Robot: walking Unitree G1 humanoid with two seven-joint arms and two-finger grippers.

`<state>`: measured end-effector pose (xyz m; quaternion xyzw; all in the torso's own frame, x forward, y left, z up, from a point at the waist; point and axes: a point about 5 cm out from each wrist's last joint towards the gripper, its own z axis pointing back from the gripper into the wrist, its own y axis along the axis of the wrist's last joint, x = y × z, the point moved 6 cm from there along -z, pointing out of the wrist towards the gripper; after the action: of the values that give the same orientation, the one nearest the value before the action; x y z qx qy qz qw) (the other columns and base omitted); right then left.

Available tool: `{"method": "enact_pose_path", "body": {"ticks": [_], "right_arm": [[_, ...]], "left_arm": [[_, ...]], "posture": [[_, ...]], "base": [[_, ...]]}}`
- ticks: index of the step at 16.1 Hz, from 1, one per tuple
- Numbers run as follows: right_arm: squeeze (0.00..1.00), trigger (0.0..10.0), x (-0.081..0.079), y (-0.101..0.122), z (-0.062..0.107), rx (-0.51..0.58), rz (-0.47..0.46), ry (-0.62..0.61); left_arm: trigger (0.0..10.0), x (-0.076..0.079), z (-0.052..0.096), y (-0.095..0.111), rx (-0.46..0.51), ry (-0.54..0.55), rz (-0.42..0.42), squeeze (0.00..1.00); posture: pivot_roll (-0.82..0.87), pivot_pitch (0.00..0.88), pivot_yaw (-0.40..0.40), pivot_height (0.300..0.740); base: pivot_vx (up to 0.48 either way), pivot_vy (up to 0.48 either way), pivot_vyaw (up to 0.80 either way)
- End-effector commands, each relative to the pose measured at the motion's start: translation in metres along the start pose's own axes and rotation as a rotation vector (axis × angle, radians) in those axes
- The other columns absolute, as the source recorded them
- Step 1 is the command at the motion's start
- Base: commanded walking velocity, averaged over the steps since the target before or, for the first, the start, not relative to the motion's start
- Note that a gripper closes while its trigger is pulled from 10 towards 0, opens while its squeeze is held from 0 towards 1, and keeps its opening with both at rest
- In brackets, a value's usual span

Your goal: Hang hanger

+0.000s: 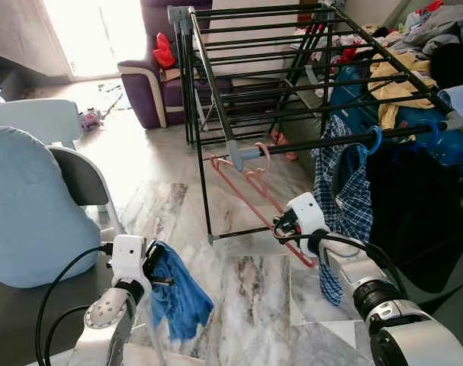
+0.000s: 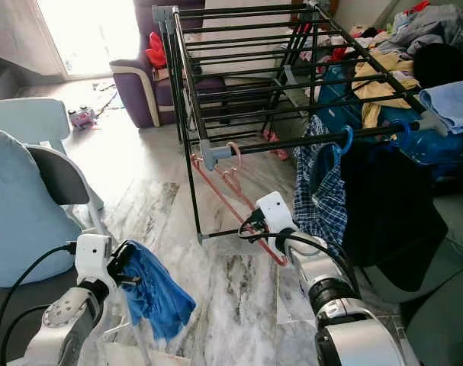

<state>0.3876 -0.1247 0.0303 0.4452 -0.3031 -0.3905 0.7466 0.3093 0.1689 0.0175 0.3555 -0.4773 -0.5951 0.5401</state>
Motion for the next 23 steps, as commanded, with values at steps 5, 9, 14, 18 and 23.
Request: {"method": "enact_pose_path", "body": {"ticks": [5,9,14,18,23], "right_arm": [[0.0,0.6,0.005,0.009,0.001,0.04,-0.025,-0.014],[0.0,10.0,-0.004,0.01,-0.004,0.052,-0.05,-0.055],[1.0,10.0,-0.001,0.003,-0.004,0.019,-0.07,-0.104],[1.0,10.0,0.001,0.008,-0.005,0.023,-0.059,-0.107],[0.0,10.0,-0.004,0.019,-0.009,0.041,-0.051,-0.073]], "left_arm": [[10.0,-0.001,-0.004,0.006,0.009,-0.004,-0.018,0.0],[10.0,0.0,-0.003,0.005,0.008,0.001,-0.01,0.0],[10.0,0.001,-0.003,0.004,0.0,-0.003,-0.008,0.0],[10.0,0.001,-0.004,0.004,-0.005,-0.006,-0.009,0.0],[10.0,0.0,-0.003,0.003,-0.011,-0.001,-0.013,0.0]], "posture": [[-0.09,0.0,0.029,0.736],[-0.09,0.0,0.022,0.736],[-0.1,0.0,0.021,0.736],[-0.1,0.0,0.021,0.736],[-0.09,0.0,0.02,0.736]], "base": [[0.0,0.0,0.0],[0.0,0.0,0.0],[0.0,0.0,0.0],[0.0,0.0,0.0],[0.0,0.0,0.0]]}}
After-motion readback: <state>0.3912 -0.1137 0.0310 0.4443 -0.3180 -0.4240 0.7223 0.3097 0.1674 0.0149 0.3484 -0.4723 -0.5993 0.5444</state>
